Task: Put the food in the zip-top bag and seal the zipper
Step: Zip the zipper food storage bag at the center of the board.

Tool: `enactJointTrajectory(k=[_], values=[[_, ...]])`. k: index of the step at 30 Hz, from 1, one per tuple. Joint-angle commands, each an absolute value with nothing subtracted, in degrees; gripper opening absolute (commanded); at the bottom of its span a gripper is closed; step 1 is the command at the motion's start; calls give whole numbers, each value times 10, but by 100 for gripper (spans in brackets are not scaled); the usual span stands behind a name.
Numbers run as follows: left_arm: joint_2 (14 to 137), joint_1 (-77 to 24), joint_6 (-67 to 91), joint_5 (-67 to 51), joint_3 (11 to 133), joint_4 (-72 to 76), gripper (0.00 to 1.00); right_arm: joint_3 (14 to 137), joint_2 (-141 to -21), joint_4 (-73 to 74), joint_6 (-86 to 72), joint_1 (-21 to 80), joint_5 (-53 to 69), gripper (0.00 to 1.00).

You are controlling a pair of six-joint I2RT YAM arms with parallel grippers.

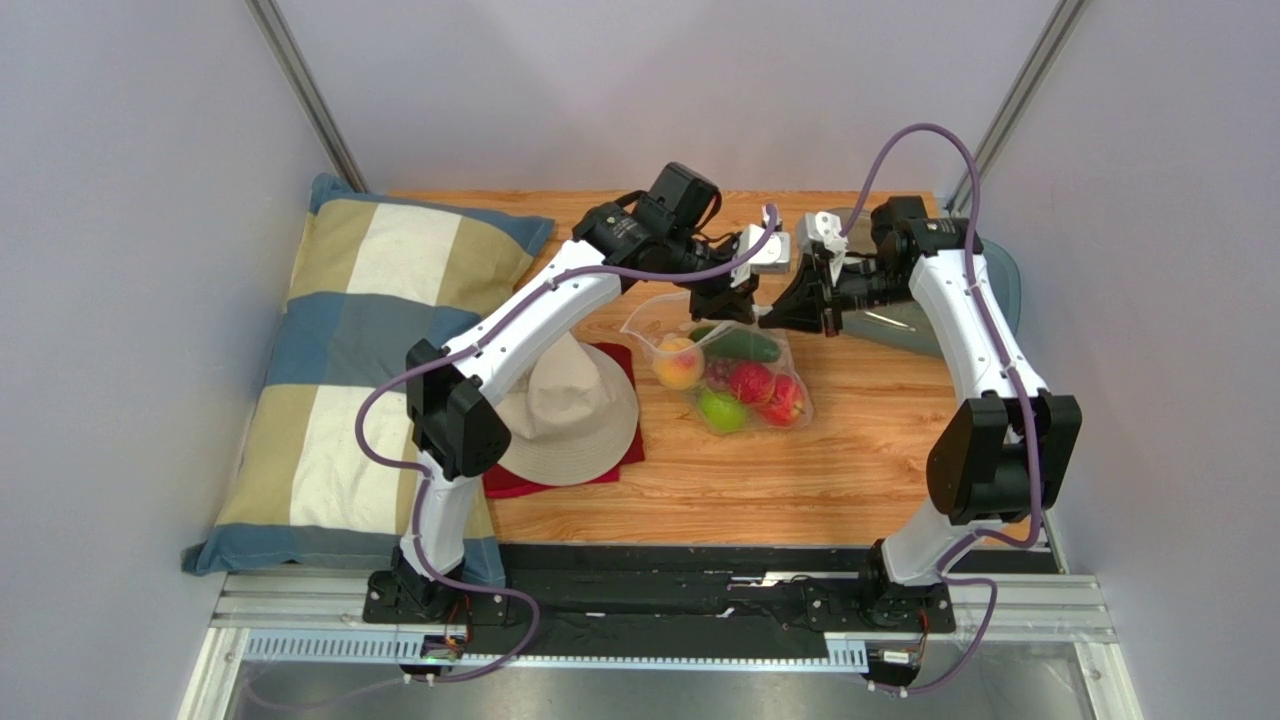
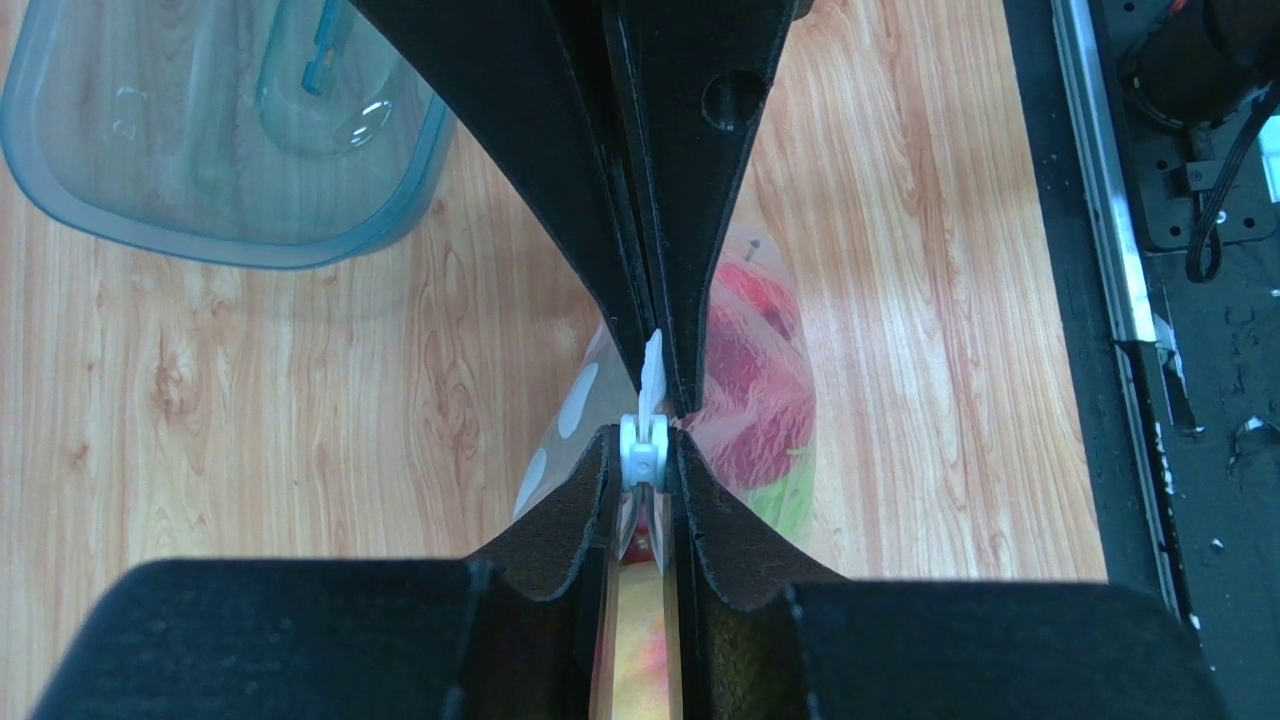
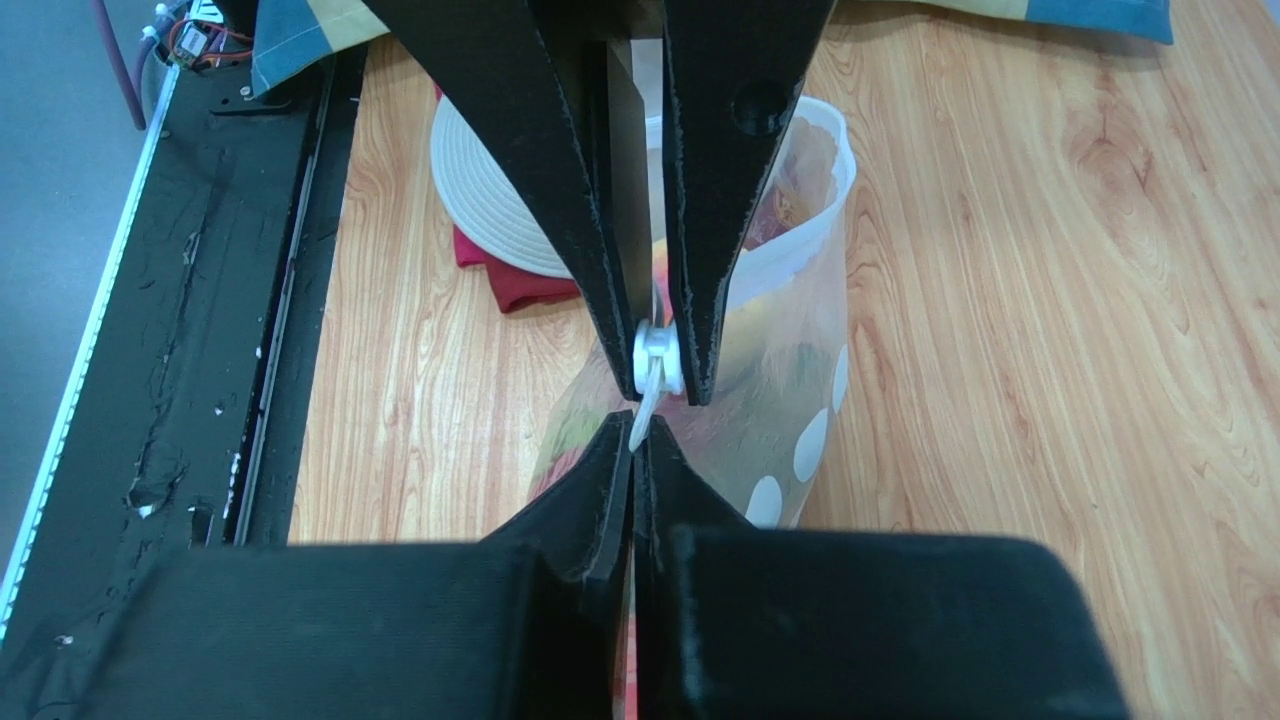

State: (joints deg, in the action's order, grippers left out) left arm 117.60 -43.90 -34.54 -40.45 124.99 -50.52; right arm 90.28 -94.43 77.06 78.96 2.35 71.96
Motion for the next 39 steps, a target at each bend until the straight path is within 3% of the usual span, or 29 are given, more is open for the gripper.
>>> enactJointTrajectory(k=[1,15,39], values=[[1166,-439,-354,-388,1237,-491,0,890,-910,786,771,19,720,0],[1148,-387,-362,-371,1185,-528,8,894,-908,773,740,-37,738,0],[1056,-272,-387,-303,1052,-574,8,889,-911,717,662,-113,709,0]])
